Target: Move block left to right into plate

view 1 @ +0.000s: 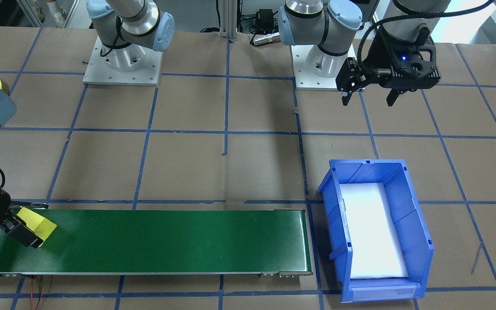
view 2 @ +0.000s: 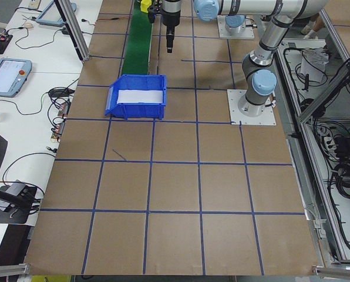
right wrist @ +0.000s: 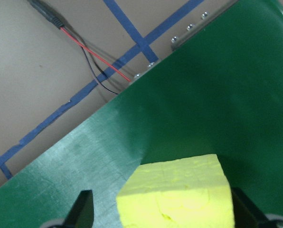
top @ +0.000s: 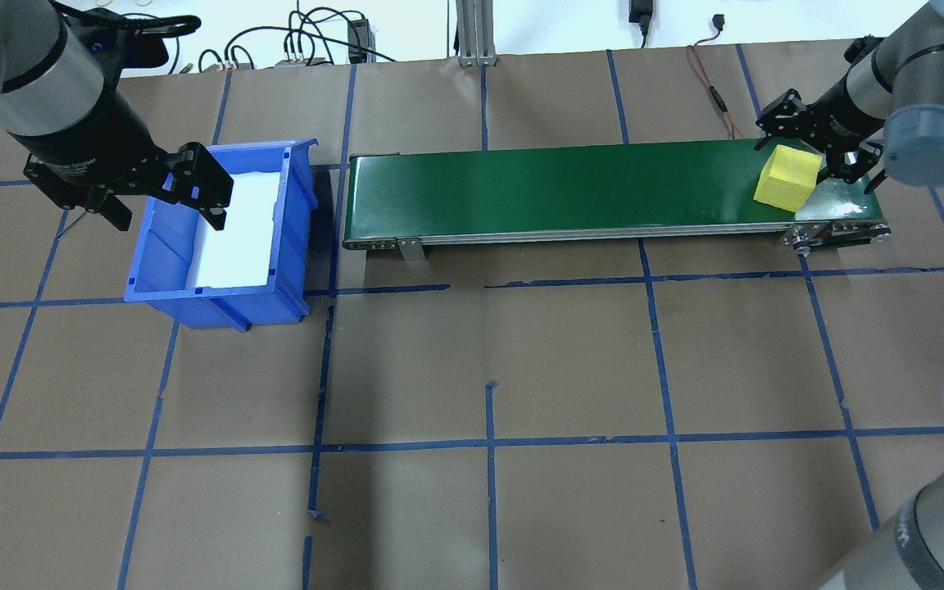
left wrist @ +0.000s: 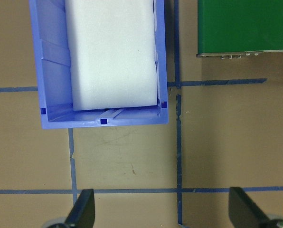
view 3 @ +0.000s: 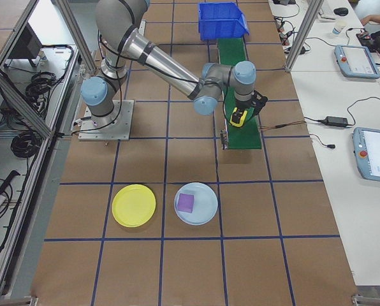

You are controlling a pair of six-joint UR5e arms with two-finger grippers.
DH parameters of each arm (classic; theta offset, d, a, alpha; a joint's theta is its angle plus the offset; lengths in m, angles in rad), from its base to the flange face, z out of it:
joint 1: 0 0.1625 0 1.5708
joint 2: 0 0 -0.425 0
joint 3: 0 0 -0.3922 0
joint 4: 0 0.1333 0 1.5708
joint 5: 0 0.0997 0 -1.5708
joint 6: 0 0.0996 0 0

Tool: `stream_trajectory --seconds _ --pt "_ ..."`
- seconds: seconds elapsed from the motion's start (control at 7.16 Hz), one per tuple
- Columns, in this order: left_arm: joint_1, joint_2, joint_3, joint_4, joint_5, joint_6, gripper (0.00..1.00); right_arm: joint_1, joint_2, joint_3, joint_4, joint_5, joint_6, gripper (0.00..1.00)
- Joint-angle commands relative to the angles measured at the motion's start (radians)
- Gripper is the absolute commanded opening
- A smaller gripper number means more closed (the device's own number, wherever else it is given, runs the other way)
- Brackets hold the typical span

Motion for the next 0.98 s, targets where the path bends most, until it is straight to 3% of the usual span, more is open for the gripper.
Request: stream_trajectory --seconds 0.0,0.28,0.42,0.56,0.84 --pt "0.000 0.000 -0.001 0.001 -0.001 0.001 1.00 0.000 0.006 0.005 0.025 -0.041 -0.011 0.76" --pt "0.001 0.000 -0.001 0.001 -0.001 0.001 1.00 -0.002 -0.006 -0.012 0.062 -0.040 -0.027 0.61" --pt "0.001 0.000 -0.001 0.001 -0.001 0.001 1.00 -0.009 -0.011 -0.014 0.064 -0.043 -0.050 0.42" --pt "0.000 0.000 -0.001 0.001 -0.001 0.001 1.00 -0.019 -0.035 -0.009 0.079 -0.069 -0.054 0.42" --pt "0.001 0.002 -0.001 0.001 -0.001 0.001 1.00 -0.136 -0.145 0.014 0.239 -0.110 -0.058 0.45"
